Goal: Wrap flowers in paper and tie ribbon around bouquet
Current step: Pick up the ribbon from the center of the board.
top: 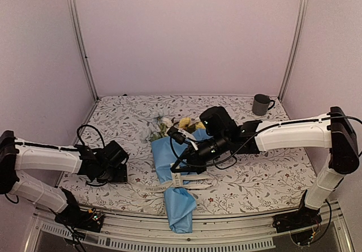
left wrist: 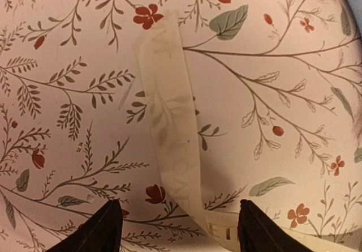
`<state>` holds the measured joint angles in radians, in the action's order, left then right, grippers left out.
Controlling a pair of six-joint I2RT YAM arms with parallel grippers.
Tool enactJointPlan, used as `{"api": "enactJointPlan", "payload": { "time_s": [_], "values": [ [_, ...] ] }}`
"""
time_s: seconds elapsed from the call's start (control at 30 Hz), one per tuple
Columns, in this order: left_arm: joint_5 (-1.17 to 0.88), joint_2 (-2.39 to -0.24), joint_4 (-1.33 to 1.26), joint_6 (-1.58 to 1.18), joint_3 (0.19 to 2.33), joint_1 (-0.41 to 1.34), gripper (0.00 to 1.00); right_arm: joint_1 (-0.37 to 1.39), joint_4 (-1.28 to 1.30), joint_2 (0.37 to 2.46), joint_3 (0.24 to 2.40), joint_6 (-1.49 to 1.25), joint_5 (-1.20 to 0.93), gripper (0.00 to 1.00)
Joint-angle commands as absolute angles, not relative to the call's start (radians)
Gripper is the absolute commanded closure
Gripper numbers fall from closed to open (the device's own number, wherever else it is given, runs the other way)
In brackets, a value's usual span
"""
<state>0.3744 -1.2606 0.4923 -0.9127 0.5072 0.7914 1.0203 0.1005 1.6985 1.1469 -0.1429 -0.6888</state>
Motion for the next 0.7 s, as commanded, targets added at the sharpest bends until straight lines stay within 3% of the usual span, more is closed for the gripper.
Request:
{"api": "enactJointPlan", "payload": {
  "time_s": [0.0,0.03,0.1,0.2,0.23,0.37,0.53,0.67],
  "values": [
    [0.348,-1.286,0.372,-0.903,0.468,0.753,0.32,1.022,0.068,1.705,1.147,-0.152,-0.714,1.0],
    [0.333,-1.281,0.353,-0.901,0.456,0.751,0.35,1.021,0.062,1.706,1.144,-0.156,-0.716,1.0],
    [0.295,-1.265,0.327,-0.891,0.439,0.75,0.53,1.022,0.057,1.709,1.143,-0.16,-0.718,1.0],
    [0.249,-1.237,0.296,-0.869,0.422,0.749,0.97,1.022,0.057,1.718,1.146,-0.163,-0.716,1.0],
    [0.241,-1.226,0.295,-0.863,0.42,0.749,1.0,1.022,0.055,1.72,1.149,-0.165,-0.716,1.0],
    [0.277,-1.126,0.321,-0.835,0.479,0.791,1.0,1.019,0.049,1.726,1.157,-0.18,-0.693,1.0],
    [0.44,-0.975,0.284,-0.673,0.658,1.033,1.0,0.993,0.043,1.75,1.176,-0.22,-0.701,1.0],
    [0.436,-0.996,0.142,-0.414,0.789,1.257,1.0,0.965,0.021,1.767,1.19,-0.258,-0.739,1.0]
  ]
}}
